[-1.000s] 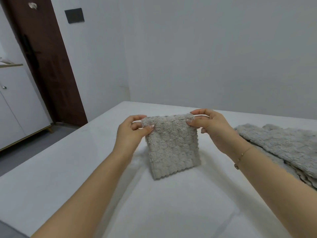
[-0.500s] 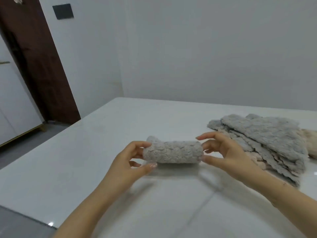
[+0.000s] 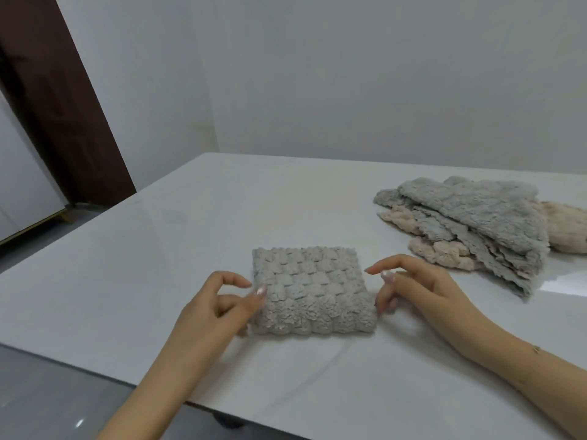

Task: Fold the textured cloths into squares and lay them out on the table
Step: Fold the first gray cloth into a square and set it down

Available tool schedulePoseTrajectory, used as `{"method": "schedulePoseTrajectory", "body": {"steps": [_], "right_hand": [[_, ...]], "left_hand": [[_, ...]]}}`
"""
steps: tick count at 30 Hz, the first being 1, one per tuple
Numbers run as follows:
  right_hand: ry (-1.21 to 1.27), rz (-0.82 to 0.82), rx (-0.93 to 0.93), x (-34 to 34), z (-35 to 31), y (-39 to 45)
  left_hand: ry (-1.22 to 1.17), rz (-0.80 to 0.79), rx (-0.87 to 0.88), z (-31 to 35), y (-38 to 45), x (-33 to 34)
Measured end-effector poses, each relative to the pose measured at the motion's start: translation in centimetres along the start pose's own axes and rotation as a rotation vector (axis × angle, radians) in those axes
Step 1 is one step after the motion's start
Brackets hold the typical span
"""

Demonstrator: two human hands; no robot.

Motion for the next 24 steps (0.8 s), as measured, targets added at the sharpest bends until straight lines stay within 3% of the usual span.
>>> {"method": "schedulePoseTrajectory", "body": {"steps": [4,7,11,17,24], "right_hand": [[-0.279,0.147,-0.070,-1.5,0.4,2.9],[-0.360,0.123,-0.035,-1.7,1.2,5.7],[-0.307,-0.022,0.009,-1.1,2.0,7.5],[-0.201,-0.197,-0.005,-0.5,1.2,6.7],[0.029,-0.109,-0.135,-0.6,1.0,6.9]], "left_hand": [[-0.027,0.074,-0.117,0.7,3.8,0.0],[-0.081,0.151,-0.068,0.8,5.9,0.6],[-0.193,0.160,0.077,1.1,6.2,1.1],[-0.425,-0.001,0.205,2.6,5.5,1.9],[-0.574,-0.042,0.202,2.6,5.3,2.1]]}}
Point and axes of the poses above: each hand's wrist, its own y-axis towards the middle knuckle, its own x-axis out of the palm, z = x × y, the point moved 4 cm from there along y, towards the middle knuckle, and after that the axes turned 13 degrees about -z, right-handed, at the moved point
